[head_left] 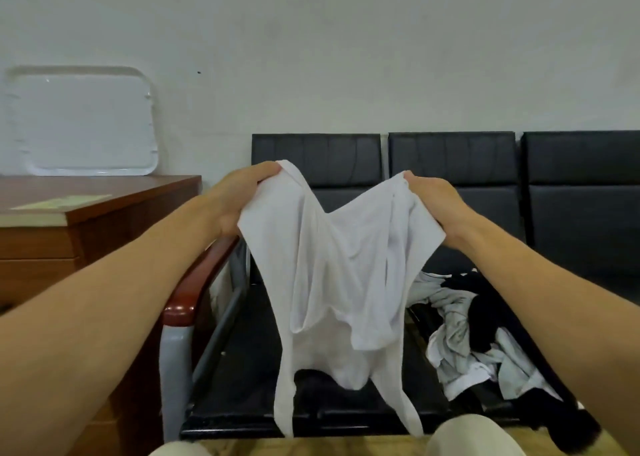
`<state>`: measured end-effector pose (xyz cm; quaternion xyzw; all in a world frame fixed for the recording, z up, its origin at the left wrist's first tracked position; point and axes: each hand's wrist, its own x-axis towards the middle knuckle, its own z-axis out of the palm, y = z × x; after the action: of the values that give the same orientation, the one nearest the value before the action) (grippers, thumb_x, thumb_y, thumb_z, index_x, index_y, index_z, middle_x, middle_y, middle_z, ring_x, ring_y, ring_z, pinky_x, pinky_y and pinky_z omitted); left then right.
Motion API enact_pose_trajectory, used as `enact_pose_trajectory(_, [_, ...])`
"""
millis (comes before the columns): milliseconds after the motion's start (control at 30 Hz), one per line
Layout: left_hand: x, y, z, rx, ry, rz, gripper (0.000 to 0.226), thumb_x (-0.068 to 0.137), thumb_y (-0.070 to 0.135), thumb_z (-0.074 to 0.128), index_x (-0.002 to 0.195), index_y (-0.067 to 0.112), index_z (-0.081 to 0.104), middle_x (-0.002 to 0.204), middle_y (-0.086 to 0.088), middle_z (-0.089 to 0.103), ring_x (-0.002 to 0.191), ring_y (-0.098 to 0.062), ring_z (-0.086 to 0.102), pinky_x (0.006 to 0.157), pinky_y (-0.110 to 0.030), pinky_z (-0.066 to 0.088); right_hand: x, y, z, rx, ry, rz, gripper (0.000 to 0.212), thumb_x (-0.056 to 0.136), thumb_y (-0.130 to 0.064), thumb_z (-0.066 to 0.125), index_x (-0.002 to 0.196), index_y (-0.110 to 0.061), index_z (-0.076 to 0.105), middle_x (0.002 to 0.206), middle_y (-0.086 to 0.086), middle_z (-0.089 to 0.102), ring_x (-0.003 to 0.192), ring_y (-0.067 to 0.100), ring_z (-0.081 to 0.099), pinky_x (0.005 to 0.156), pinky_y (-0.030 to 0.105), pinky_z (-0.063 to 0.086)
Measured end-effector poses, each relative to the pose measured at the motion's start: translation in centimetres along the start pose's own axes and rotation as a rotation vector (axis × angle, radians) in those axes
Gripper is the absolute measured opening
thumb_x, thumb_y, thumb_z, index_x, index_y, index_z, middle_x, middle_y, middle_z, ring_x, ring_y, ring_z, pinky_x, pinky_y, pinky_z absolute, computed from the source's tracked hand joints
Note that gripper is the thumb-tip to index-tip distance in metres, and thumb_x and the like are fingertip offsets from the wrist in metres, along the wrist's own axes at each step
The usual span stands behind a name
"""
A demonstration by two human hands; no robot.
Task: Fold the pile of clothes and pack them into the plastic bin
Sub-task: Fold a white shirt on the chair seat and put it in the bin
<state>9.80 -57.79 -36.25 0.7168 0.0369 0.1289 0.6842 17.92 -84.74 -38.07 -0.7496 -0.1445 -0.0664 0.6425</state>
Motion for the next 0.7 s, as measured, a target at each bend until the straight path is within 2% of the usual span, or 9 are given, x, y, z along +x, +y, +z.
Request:
enact_pose_trajectory(100, [-0.2, 0.1, -0.2, -0.039, 0.035, 0.009, 0.026, 0.095, 0.036, 0.055, 0.104, 0.013, 0.061, 0.102, -0.008, 0.068, 0.092, -0.023, 0.066, 0.076, -0.034, 0.054, 0.1, 0.0, -0.2, 0.015, 0.046, -0.049, 0.036, 0.097, -0.033, 0.05, 0.065, -0.016, 0.053, 0.052, -0.007, 0.053, 0.042, 0.006, 0.049, 0.041, 0.015, 0.037])
enact_pose_trajectory(167, [-0.1, -1.0, -0.3, 0.034, 0.075, 0.037, 0.018, 0.097, 0.03, 0.05, 0.095, 0.015, 0.06, 0.103, -0.01, 0.064, 0.089, -0.024, 0.061, 0.081, -0.035, 0.05, 0.5, 1.7, -0.3, -0.246, 0.077, -0.163, 0.039, 0.098, -0.029, 0.048, 0.063, -0.014, 0.047, 0.059, -0.003, 0.049, 0.052, 0.011, 0.045, 0.048, 0.023, 0.035])
enact_pose_trajectory(233, [0.7, -3.2, -1.2, 0.319, 0.14, 0.089, 0.019, 0.099, 0.024, 0.045, 0.087, 0.016, 0.058, 0.104, -0.013, 0.059, 0.092, -0.025, 0.055, 0.084, -0.037, 0.046, 0.8, 4.2, -0.4, -0.628, 0.041, -0.252, 0.035, 0.097, -0.03, 0.048, 0.064, -0.021, 0.051, 0.069, -0.004, 0.053, 0.066, 0.016, 0.048, 0.057, 0.029, 0.035])
enact_pose_trajectory(333, [1.3, -6.7, -3.2, 0.836, 0.164, 0.168, 0.022, 0.102, 0.017, 0.038, 0.097, 0.007, 0.057, 0.1, -0.01, 0.054, 0.092, -0.022, 0.048, 0.079, -0.03, 0.035, 1.0, 7.1, -1.0, -1.052, -0.006, -0.234, 0.02, 0.096, -0.04, 0.047, 0.091, -0.032, 0.065, 0.094, -0.007, 0.06, 0.09, 0.022, 0.057, 0.07, 0.032, 0.037])
enact_pose_trajectory(433, [1.7, -9.9, -5.1, 0.982, 0.171, 0.119, 0.024, 0.102, 0.016, 0.038, 0.106, 0.004, 0.059, 0.11, -0.015, 0.06, 0.092, -0.021, 0.049, 0.079, -0.029, 0.034, 1.1, 8.9, -1.3, -1.258, -0.055, -0.248, 0.027, 0.1, -0.041, 0.042, 0.103, -0.028, 0.064, 0.102, -0.004, 0.064, 0.095, 0.023, 0.058, 0.07, 0.033, 0.037])
enact_pose_trajectory(500, [2.2, -11.6, -5.8, 1.009, 0.184, 0.043, 0.025, 0.103, 0.014, 0.037, 0.111, 0.003, 0.058, 0.117, -0.017, 0.058, 0.098, -0.027, 0.052, 0.083, -0.032, 0.037, 1.4, 9.9, -1.1, -1.315, -0.118, -0.207, 0.032, 0.101, -0.044, 0.036, 0.104, -0.025, 0.062, 0.104, 0.0, 0.065, 0.092, 0.024, 0.057, 0.07, 0.034, 0.04])
enact_pose_trajectory(567, [2.8, -13.2, -6.0, 1.011, 0.168, -0.034, 0.026, 0.102, 0.012, 0.036, 0.116, 0.003, 0.056, 0.12, -0.017, 0.055, 0.108, -0.03, 0.052, 0.091, -0.034, 0.037, 1.9, 11.0, -0.7, -1.257, -0.202, -0.108, 0.043, 0.1, -0.05, 0.03, 0.103, -0.023, 0.064, 0.104, 0.0, 0.062, 0.095, 0.024, 0.055, 0.075, 0.036, 0.042])
enact_pose_trajectory(633, [3.3, -14.8, -5.7, 0.982, 0.135, -0.075, 0.022, 0.101, 0.012, 0.037, 0.11, 0.007, 0.057, 0.111, -0.01, 0.053, 0.099, -0.024, 0.05, 0.09, -0.033, 0.038, 2.5, 12.0, -0.2, -1.088, -0.29, 0.014, 0.054, 0.099, -0.055, 0.026, 0.096, -0.022, 0.067, 0.102, 0.0, 0.056, 0.102, 0.027, 0.053, 0.082, 0.037, 0.04])
enact_pose_trajectory(700, [4.0, -16.3, -5.1, 0.9, 0.044, -0.136, 0.017, 0.099, 0.015, 0.042, 0.088, 0.008, 0.053, 0.097, -0.011, 0.055, 0.082, -0.02, 0.049, 0.075, -0.03, 0.04, 3.0, 13.4, 0.2, -1.038, -0.38, 0.059, 0.052, 0.1, -0.052, 0.031, 0.075, -0.021, 0.063, 0.088, -0.004, 0.052, 0.095, 0.024, 0.051, 0.077, 0.032, 0.037])
